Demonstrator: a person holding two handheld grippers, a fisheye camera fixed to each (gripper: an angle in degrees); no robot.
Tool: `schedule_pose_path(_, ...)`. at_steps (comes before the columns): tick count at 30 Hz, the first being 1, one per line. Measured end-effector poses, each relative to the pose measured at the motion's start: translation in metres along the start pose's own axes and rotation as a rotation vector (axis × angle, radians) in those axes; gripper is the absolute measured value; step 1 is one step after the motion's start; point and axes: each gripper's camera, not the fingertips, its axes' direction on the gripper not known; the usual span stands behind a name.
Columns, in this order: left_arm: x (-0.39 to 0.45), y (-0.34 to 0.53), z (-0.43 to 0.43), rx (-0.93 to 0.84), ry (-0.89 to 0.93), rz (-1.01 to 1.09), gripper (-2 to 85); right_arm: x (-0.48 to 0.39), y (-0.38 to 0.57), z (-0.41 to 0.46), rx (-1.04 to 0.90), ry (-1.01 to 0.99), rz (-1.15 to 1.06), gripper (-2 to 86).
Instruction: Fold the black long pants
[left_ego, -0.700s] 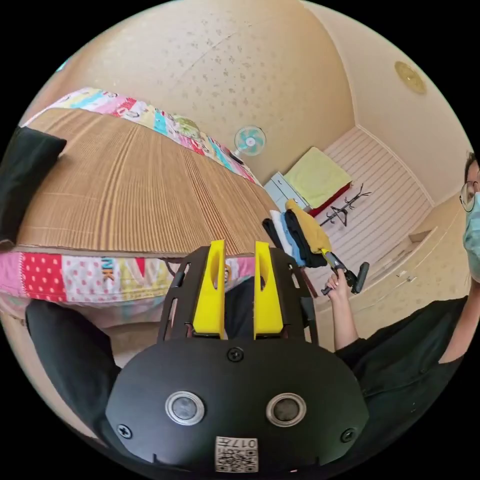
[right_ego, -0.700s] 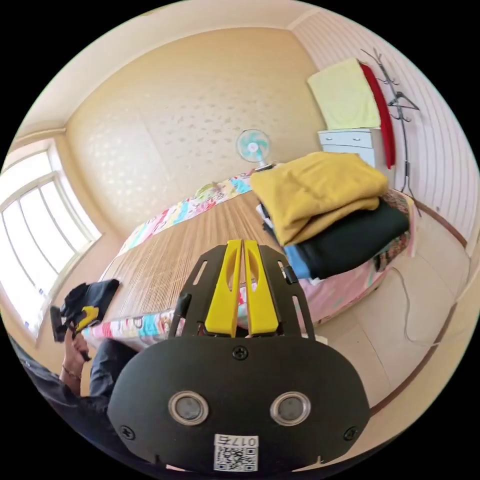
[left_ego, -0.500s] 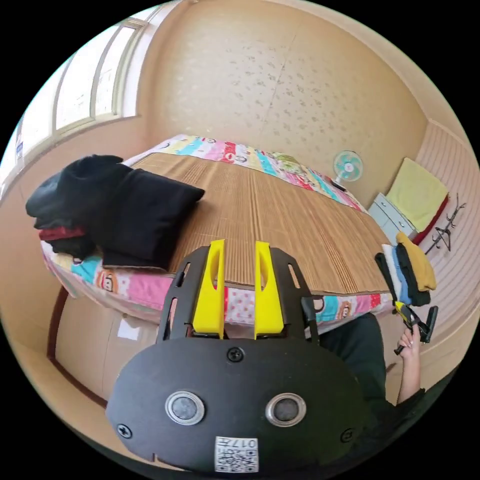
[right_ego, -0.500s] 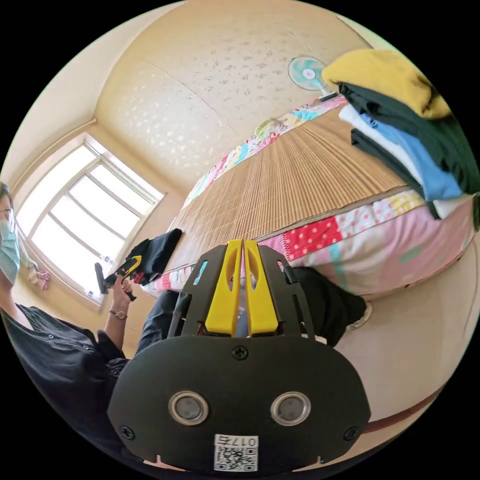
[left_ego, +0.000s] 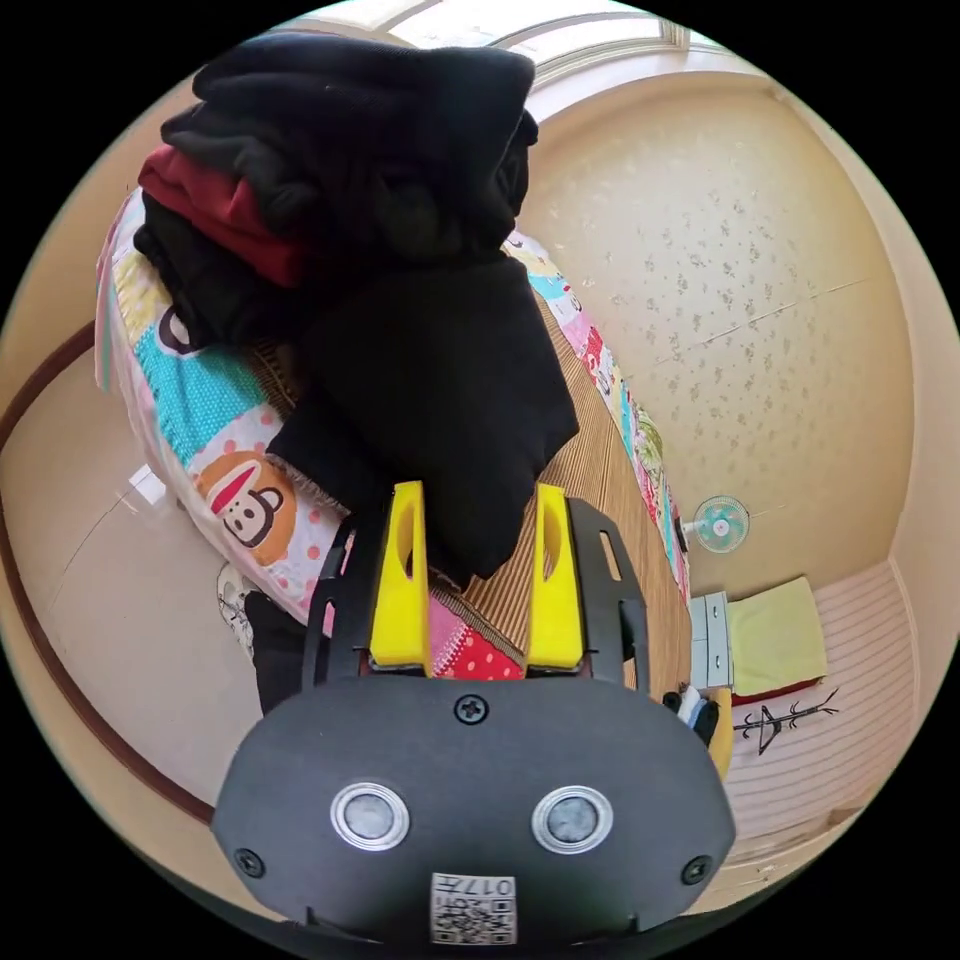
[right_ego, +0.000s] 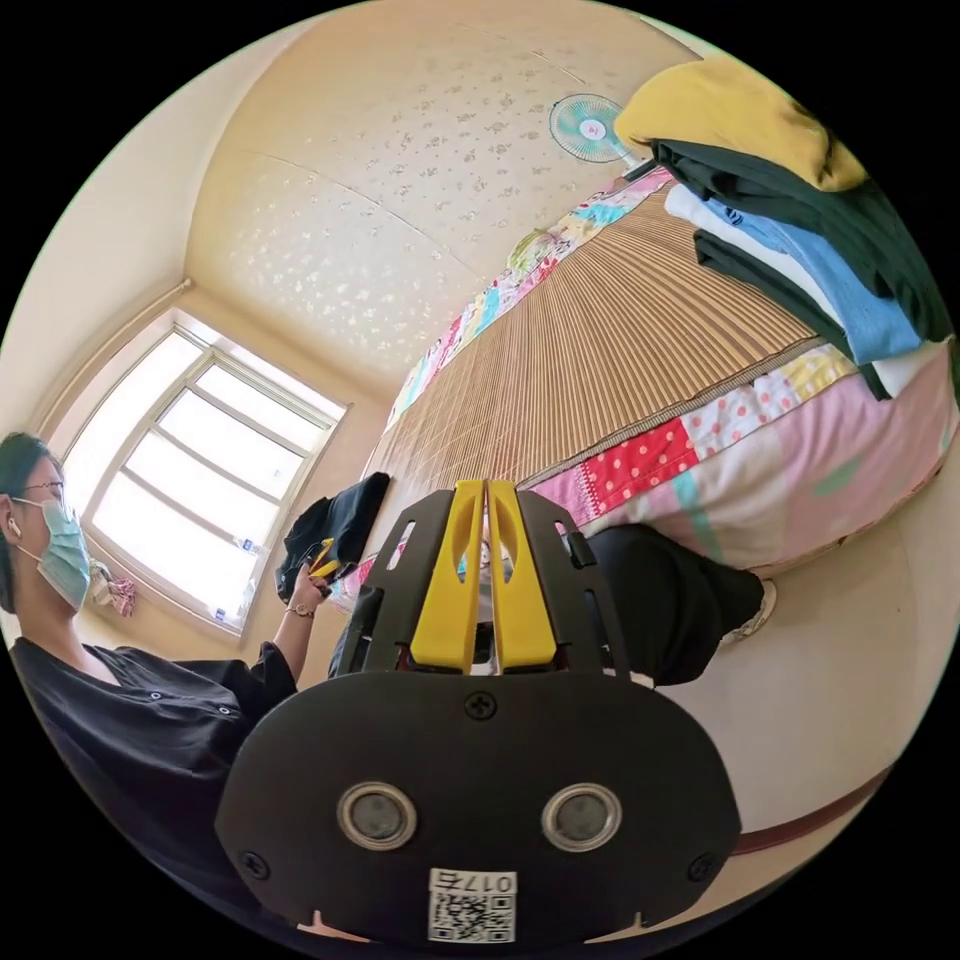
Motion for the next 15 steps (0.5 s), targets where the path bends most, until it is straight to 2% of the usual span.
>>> schedule_pose_path(3,0.010,-0.008,0.013,-0.034,0.242,-0.003,8.0,0.004,0.005,-0.015,0.017,0.018,0.012,0.3)
schedule_pose_path(5,0.062,-0.006,0.019,-0.061,0.330,0.183,7.0,0.008,0.010,-0.027,0.039,0.022,0.025,0.3)
schedule_pose_path(8,0.154,0.021,0.036,-0.121,0.330,0.456,6.5,0.011,0.016,-0.038,0.057,0.036,0.036,0.4)
schedule_pose_path(15,0.286,0.151,0.110,-0.281,0.271,0.727,6.1,0.011,0.020,-0.048,0.052,0.053,0.028,0.4)
